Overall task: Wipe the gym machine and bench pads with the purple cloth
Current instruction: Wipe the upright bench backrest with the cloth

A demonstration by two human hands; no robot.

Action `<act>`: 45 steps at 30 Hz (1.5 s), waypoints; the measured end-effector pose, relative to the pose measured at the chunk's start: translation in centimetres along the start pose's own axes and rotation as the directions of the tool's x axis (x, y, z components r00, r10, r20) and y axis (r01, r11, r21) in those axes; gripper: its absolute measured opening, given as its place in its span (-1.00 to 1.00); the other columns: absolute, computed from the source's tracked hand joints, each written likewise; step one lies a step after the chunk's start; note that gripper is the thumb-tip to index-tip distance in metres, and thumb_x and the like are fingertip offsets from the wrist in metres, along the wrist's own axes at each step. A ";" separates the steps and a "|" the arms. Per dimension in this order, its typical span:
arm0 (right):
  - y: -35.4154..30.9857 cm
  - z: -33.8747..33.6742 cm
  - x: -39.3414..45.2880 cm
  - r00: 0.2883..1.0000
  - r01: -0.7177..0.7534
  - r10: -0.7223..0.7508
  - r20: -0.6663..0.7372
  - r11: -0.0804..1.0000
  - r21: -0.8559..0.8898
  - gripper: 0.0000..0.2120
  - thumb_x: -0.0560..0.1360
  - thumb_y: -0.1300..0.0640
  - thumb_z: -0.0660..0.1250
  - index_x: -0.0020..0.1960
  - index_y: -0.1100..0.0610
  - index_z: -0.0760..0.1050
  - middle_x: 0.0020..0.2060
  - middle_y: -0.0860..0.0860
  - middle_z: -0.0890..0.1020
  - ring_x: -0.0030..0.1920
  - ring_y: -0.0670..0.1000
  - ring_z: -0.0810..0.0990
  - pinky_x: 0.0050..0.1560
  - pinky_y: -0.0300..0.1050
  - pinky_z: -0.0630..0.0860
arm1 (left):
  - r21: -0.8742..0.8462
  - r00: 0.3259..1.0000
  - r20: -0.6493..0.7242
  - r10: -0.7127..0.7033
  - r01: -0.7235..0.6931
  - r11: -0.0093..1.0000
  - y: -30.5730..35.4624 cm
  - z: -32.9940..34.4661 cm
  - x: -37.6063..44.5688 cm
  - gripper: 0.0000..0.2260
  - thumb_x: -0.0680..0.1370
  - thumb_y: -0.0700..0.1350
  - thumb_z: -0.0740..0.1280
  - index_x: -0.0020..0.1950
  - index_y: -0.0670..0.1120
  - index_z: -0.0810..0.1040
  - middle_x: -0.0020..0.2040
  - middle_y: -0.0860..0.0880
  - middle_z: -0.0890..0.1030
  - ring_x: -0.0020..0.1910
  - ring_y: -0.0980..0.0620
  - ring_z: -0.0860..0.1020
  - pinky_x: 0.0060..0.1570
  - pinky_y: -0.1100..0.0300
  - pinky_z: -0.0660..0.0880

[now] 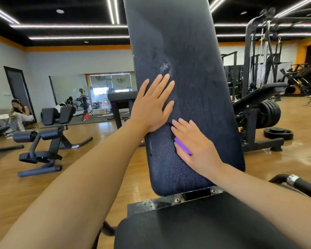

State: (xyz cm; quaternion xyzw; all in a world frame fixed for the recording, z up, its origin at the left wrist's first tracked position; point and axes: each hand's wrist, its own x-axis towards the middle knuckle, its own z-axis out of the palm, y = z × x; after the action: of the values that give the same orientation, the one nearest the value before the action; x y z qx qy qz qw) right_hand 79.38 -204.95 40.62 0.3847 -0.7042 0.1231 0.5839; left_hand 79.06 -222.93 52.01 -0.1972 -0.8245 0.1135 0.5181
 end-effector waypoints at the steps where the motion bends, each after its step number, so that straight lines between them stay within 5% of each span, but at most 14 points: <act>1: -1.1 0.2 -0.9 0.997 0.069 -0.070 0.032 0.997 0.030 -0.65 0.61 0.15 0.29 0.35 0.26 0.50 0.39 0.11 0.47 0.45 0.08 0.38 0.46 0.11 0.31 | 0.023 0.999 0.039 0.017 -0.018 1.000 -0.4 -0.2 0.0 -0.43 0.65 0.13 -0.11 0.62 -0.06 0.18 0.62 -0.05 0.15 0.61 -0.04 0.07 0.55 -0.03 -0.10; 4: -3.3 0.4 -3.5 0.898 0.377 -0.396 0.193 0.917 0.126 -0.66 0.62 0.09 0.28 0.35 0.20 0.52 0.41 0.06 0.46 0.47 0.05 0.36 0.47 0.06 0.30 | 0.050 0.992 0.118 0.052 -0.059 0.997 -1.1 -0.6 0.0 -0.39 0.63 0.18 -0.19 0.64 -0.03 0.08 0.64 -0.03 0.05 0.62 -0.02 -0.02 0.54 0.01 -0.18; 10: -0.2 -0.5 -0.5 0.662 0.691 -0.660 0.354 0.721 0.051 -0.58 0.63 0.03 0.20 0.42 0.20 0.44 0.46 0.09 0.40 0.50 0.08 0.30 0.51 0.05 0.20 | 0.009 0.987 0.150 0.052 -0.054 0.998 -1.1 -0.9 0.0 -0.38 0.62 0.18 -0.20 0.64 -0.04 0.07 0.64 -0.03 0.04 0.62 -0.02 -0.05 0.54 0.01 -0.22; 12: 1.5 -0.5 1.3 0.806 0.563 -0.525 0.273 0.822 -0.083 -0.61 0.65 0.06 0.17 0.41 0.20 0.45 0.44 0.09 0.42 0.49 0.07 0.32 0.51 0.04 0.21 | -0.002 0.989 0.141 0.053 -0.053 0.999 -1.1 -1.0 -0.1 -0.39 0.62 0.17 -0.19 0.63 -0.05 0.10 0.64 -0.03 0.06 0.62 -0.01 -0.02 0.55 -0.01 -0.16; 15: -1.1 0.4 1.0 0.997 0.067 -0.065 0.044 0.997 -0.048 -0.65 0.62 0.13 0.25 0.36 0.24 0.51 0.40 0.09 0.47 0.47 0.09 0.36 0.47 0.09 0.29 | -0.011 0.991 0.125 0.052 -0.051 0.999 -1.1 -0.9 -0.1 -0.40 0.63 0.15 -0.16 0.63 -0.06 0.14 0.63 -0.05 0.10 0.62 -0.02 0.01 0.55 -0.02 -0.12; 18: -5.5 1.6 -2.4 0.962 0.232 -0.238 0.135 0.971 0.060 -0.65 0.66 0.06 0.16 0.34 0.20 0.53 0.40 0.06 0.47 0.46 0.09 0.37 0.47 0.09 0.29 | -0.033 0.991 0.117 0.065 -0.062 0.998 -1.1 -1.0 -0.1 -0.41 0.64 0.15 -0.13 0.62 -0.07 0.16 0.63 -0.06 0.13 0.61 -0.04 0.03 0.54 -0.01 -0.14; 22: -4.6 1.0 -2.5 0.768 0.568 -0.563 0.307 0.819 0.082 -0.62 0.69 0.02 0.10 0.35 0.17 0.52 0.43 0.06 0.45 0.47 0.05 0.35 0.50 0.02 0.25 | -0.033 0.989 0.131 0.068 -0.064 0.997 -1.1 -1.0 -0.2 -0.40 0.63 0.16 -0.16 0.63 -0.06 0.14 0.63 -0.05 0.10 0.62 -0.03 0.00 0.55 0.00 -0.16; 25: -2.3 0.6 -0.1 0.819 0.516 -0.492 0.296 0.857 -0.004 -0.61 0.69 0.03 0.09 0.40 0.16 0.47 0.44 0.07 0.42 0.49 0.04 0.31 0.51 0.03 0.22 | -0.053 0.989 0.125 0.082 -0.076 0.996 -1.2 -1.0 -0.1 -0.40 0.64 0.15 -0.14 0.62 -0.07 0.16 0.63 -0.06 0.12 0.62 -0.04 0.02 0.55 0.00 -0.15; 30: -3.9 0.9 -0.5 0.991 0.095 -0.099 0.091 0.994 0.049 -0.65 0.64 0.06 0.24 0.35 0.21 0.52 0.42 0.06 0.45 0.48 0.07 0.33 0.48 0.07 0.29 | -0.098 0.976 0.146 0.161 -0.147 0.984 -2.3 -1.3 -0.1 -0.40 0.64 0.15 -0.14 0.62 -0.08 0.15 0.63 -0.05 0.10 0.62 -0.04 0.01 0.53 0.03 -0.19; 34: -5.9 1.1 -3.3 0.836 0.475 -0.500 0.225 0.866 0.155 -0.67 0.63 0.01 0.25 0.28 0.15 0.58 0.39 0.01 0.50 0.45 0.04 0.39 0.45 0.02 0.32 | -0.087 0.974 0.163 0.157 -0.145 0.986 -2.3 -1.4 -0.1 -0.39 0.63 0.16 -0.18 0.63 -0.06 0.10 0.64 -0.04 0.06 0.62 -0.02 -0.03 0.53 0.04 -0.24; 37: -3.8 0.8 -1.6 0.761 0.592 -0.590 0.268 0.802 0.083 -0.66 0.65 0.01 0.22 0.32 0.15 0.56 0.40 0.04 0.49 0.45 0.02 0.38 0.45 0.00 0.32 | -0.089 0.973 0.179 0.149 -0.135 0.987 -2.2 -1.5 -0.1 -0.37 0.61 0.18 -0.21 0.63 -0.05 0.07 0.64 -0.04 0.03 0.62 -0.01 -0.06 0.52 0.06 -0.27; 41: -1.9 0.3 0.0 0.966 0.247 -0.242 0.095 0.968 -0.051 -0.67 0.65 0.08 0.24 0.33 0.21 0.54 0.39 0.09 0.49 0.46 0.06 0.37 0.44 0.08 0.34 | -0.103 0.973 0.162 0.166 -0.151 0.983 -2.5 -1.4 -0.1 -0.38 0.62 0.16 -0.18 0.63 -0.08 0.11 0.64 -0.05 0.06 0.62 -0.02 -0.04 0.52 0.07 -0.27; 43: -3.3 0.8 -0.6 1.000 -0.018 0.018 -0.006 1.000 0.001 -0.67 0.63 0.11 0.27 0.32 0.23 0.54 0.38 0.08 0.49 0.47 0.08 0.36 0.41 0.12 0.37 | -0.103 0.975 0.143 0.168 -0.155 0.983 -2.5 -1.2 -0.2 -0.40 0.64 0.14 -0.16 0.63 -0.08 0.13 0.63 -0.05 0.08 0.62 -0.03 -0.02 0.53 0.06 -0.25; 45: -5.3 1.2 -2.2 1.000 -0.024 0.023 0.014 0.999 0.035 -0.65 0.62 0.09 0.27 0.35 0.22 0.52 0.41 0.06 0.47 0.48 0.11 0.33 0.46 0.10 0.31 | -0.099 0.977 0.130 0.169 -0.157 0.983 -2.4 -1.0 -0.2 -0.41 0.64 0.14 -0.15 0.63 -0.08 0.14 0.63 -0.05 0.09 0.62 -0.03 -0.01 0.53 0.06 -0.24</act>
State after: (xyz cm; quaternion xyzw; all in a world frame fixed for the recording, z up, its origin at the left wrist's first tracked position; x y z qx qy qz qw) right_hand 82.18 -208.40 36.84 0.3874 -0.7102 0.1398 0.5709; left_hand 79.50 -225.19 53.25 -0.2786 -0.8436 0.1324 0.4395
